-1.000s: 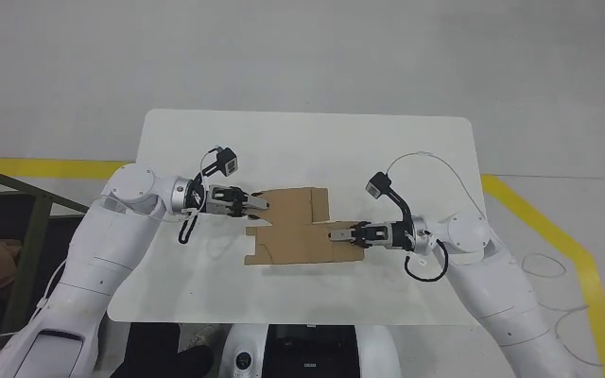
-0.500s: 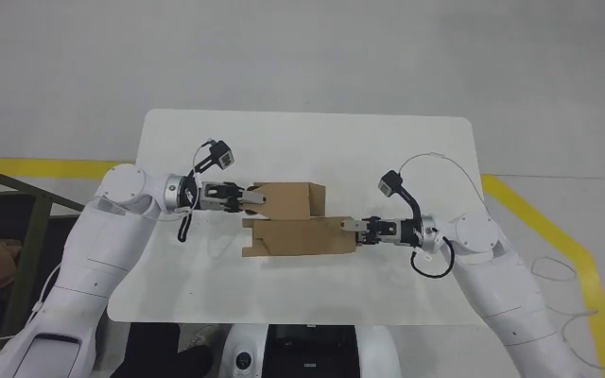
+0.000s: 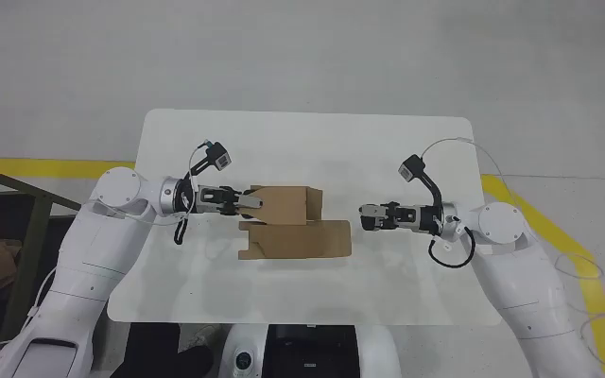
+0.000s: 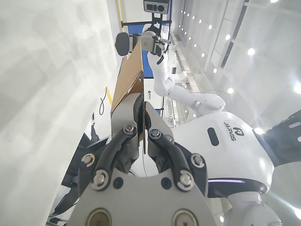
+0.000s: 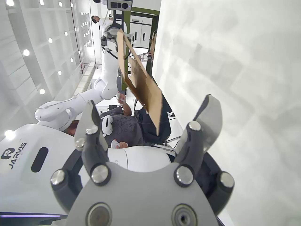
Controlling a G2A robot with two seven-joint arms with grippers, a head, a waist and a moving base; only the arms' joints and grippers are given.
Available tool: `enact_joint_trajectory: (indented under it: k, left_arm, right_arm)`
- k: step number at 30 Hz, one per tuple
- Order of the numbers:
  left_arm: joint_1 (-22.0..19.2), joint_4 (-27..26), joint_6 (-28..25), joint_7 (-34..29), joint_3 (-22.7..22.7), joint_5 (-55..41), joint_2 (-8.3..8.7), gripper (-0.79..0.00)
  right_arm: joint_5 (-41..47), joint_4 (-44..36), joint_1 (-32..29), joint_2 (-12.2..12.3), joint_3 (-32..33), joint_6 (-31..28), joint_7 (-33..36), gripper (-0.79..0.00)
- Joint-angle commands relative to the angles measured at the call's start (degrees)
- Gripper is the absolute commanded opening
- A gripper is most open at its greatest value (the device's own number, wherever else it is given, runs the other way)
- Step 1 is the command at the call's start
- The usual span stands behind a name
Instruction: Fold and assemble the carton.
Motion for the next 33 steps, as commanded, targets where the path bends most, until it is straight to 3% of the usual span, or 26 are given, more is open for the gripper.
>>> enact_joint_trajectory:
  k: [1,7,13,17,33]
  left_arm:
    - [0.2,0.1,0.5,0.3,0.1,1.9,0.14,-0.785]
    - [1.0,-0.2,0.9,3.2,0.0,2.5,0.15,-0.785]
    - [0.9,-0.9,-0.1,3.9,0.9,1.7,-0.12,-0.785]
    - [0.5,-0.7,-0.8,3.5,1.8,0.1,-0.40,-0.785]
    - [-1.8,-0.3,-4.1,2.3,5.3,-3.0,-1.59,-0.785]
  right_arm:
    - [1.4,-0.4,0.6,-0.1,-0.2,-0.8,-0.1,-0.154]
    - [4.2,-1.3,3.4,-0.9,-3.1,-1.7,-0.4,-0.163]
    - [6.9,1.0,5.4,-2.4,-9.2,-3.1,-1.8,-0.222]
    - [8.2,3.1,6.6,-3.1,-11.1,-5.5,-2.4,-0.342]
    - [10.2,9.0,11.2,-5.1,-16.4,-6.3,-0.5,-0.332]
